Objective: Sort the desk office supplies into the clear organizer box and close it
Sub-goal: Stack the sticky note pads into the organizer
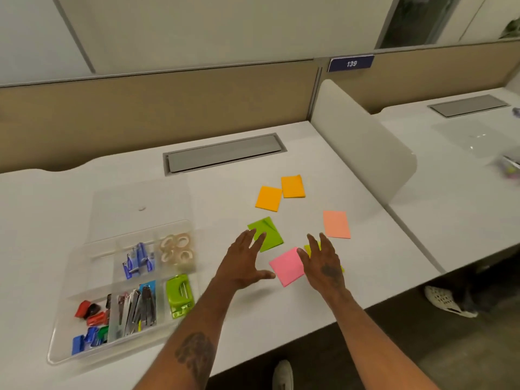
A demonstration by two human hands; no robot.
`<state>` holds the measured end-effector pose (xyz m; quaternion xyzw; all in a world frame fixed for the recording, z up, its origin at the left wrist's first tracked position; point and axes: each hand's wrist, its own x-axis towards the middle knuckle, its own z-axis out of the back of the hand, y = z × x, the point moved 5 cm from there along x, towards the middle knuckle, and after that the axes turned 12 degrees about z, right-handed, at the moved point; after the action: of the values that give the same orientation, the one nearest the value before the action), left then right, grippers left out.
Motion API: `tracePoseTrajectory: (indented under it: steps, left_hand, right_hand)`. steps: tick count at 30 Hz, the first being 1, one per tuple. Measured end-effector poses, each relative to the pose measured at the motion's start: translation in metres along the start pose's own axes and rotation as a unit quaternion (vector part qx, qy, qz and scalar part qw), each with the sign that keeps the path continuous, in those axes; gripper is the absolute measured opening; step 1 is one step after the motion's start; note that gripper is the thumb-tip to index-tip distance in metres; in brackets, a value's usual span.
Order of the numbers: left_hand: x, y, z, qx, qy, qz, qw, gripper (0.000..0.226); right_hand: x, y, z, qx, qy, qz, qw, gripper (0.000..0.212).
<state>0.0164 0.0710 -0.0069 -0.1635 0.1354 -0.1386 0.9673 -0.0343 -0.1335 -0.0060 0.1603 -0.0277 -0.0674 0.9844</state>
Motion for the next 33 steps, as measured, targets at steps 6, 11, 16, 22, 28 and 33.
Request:
tracePoseTrajectory:
  steps: [6,11,16,22,28,33]
  left_hand:
    - [0.013,-0.049,-0.041,0.037,0.041,0.01,0.998,0.092]
    - [0.014,-0.068,-0.065,0.058,0.1,0.056,0.992,0.091]
    - [0.014,-0.075,-0.069,0.057,0.095,0.097,0.989,0.088]
    - [0.017,-0.082,-0.069,0.052,0.086,0.139,0.985,0.095]
    - [0.014,-0.067,-0.069,0.041,0.099,0.2,0.974,0.103]
    - [0.012,-0.059,-0.068,0.024,0.089,0.19,0.977,0.086]
  right_hand:
    - [-0.003,-0.06,-0.017,-0.008,0.097,-0.031,0.995,0.055]
    - [-0.005,-0.079,-0.024,-0.021,0.148,-0.032,0.988,0.059]
    - [0.001,-0.08,-0.022,-0.02,0.137,-0.028,0.99,0.062]
    - [0.005,-0.08,-0.02,0.065,0.127,-0.073,0.987,0.076]
    - [0.007,-0.088,-0.019,0.104,0.143,-0.117,0.977,0.101]
    - [0.009,-0.086,-0.019,0.18,0.111,-0.144,0.967,0.081]
